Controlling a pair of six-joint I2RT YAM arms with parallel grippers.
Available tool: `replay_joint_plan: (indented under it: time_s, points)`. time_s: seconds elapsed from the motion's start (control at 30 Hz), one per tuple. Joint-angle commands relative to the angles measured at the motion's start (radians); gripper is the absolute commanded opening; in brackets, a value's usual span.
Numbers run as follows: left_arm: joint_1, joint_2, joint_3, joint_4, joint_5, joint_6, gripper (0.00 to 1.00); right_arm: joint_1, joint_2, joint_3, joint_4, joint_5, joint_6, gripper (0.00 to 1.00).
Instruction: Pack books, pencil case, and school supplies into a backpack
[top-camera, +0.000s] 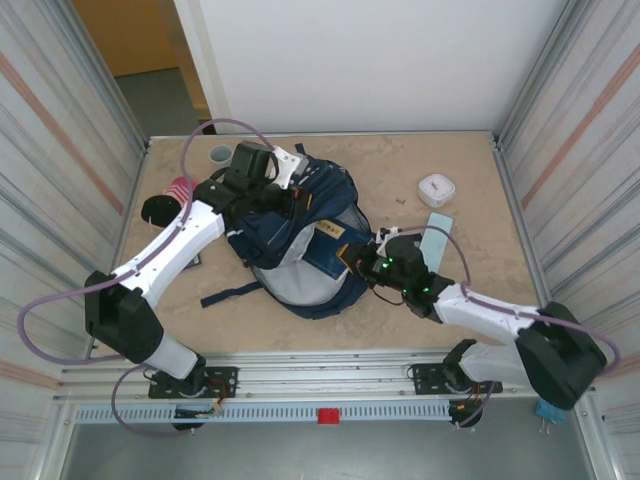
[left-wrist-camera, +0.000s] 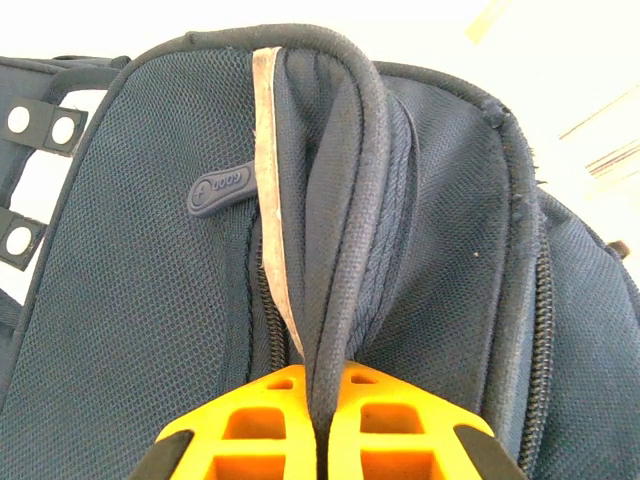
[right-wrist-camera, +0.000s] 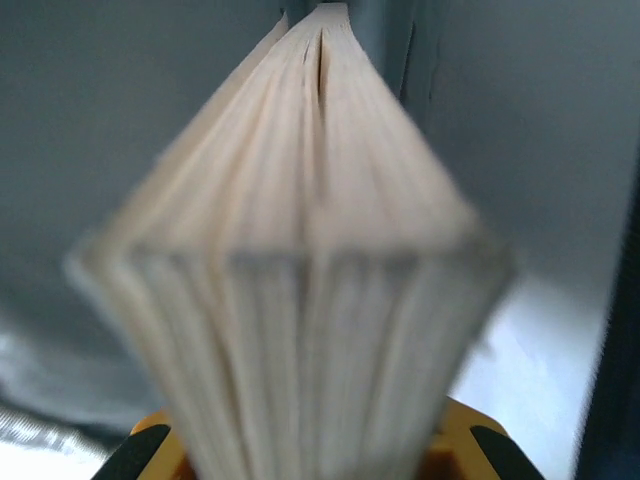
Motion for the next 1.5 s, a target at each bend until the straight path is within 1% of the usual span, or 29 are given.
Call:
replay_joint_plan:
  time_s: [0.0,0.13,0.2,0.27,0.37,0.53,0.63,0.77,0.83,0.9,0.97,1.03,1.2,1.23,1.47]
  points:
    - [0.016,-0.021,0.057,0.111,0.072,-0.026,0.00,0.034,0.092,0.072,0.247,0.133,0.035,0.00]
    - [0.026,-0.024,0.058,0.131,0.115,-0.039,0.00,0.046,0.253,0.149,0.372,0.158,0.045,0.00]
    - [0.027,-0.026,0.058,0.133,0.120,-0.043,0.00,0.059,0.314,0.178,0.393,0.202,0.068,0.00]
    - [0.029,-0.030,0.054,0.134,0.109,-0.044,0.00,0.078,0.371,0.198,0.362,0.269,0.113,0.00]
    - [0.030,-0.041,0.041,0.152,0.117,-0.047,0.00,0.098,0.446,0.245,0.319,0.336,0.138,0.00]
    - [0.032,-0.044,0.037,0.167,0.140,-0.052,0.00,0.105,0.584,0.374,0.334,0.341,0.100,0.00]
    - [0.032,-0.043,0.037,0.173,0.148,-0.056,0.00,0.106,0.657,0.436,0.313,0.354,0.115,0.00]
    - [0.032,-0.044,0.035,0.172,0.140,-0.057,0.00,0.112,0.703,0.491,0.194,0.384,0.144,0.01]
    - [0.032,-0.044,0.031,0.171,0.126,-0.055,0.00,0.115,0.711,0.504,0.128,0.392,0.157,0.08]
    - [0.033,-0.044,0.028,0.164,0.107,-0.050,0.00,0.118,0.710,0.495,0.092,0.399,0.172,0.19]
    - [0.032,-0.044,0.023,0.158,0.086,-0.043,0.00,0.118,0.695,0.471,0.057,0.396,0.184,0.33]
    - [0.032,-0.044,0.016,0.158,0.067,-0.039,0.00,0.118,0.671,0.448,0.028,0.394,0.187,0.41]
    - [0.035,-0.045,0.001,0.155,0.031,-0.035,0.00,0.118,0.573,0.375,-0.049,0.376,0.184,0.51]
    - [0.035,-0.046,-0.001,0.155,0.024,-0.034,0.00,0.119,0.547,0.355,-0.053,0.373,0.184,0.55]
    - [0.039,-0.047,0.006,0.137,-0.004,-0.012,0.00,0.114,0.321,0.271,-0.204,0.340,0.099,0.57]
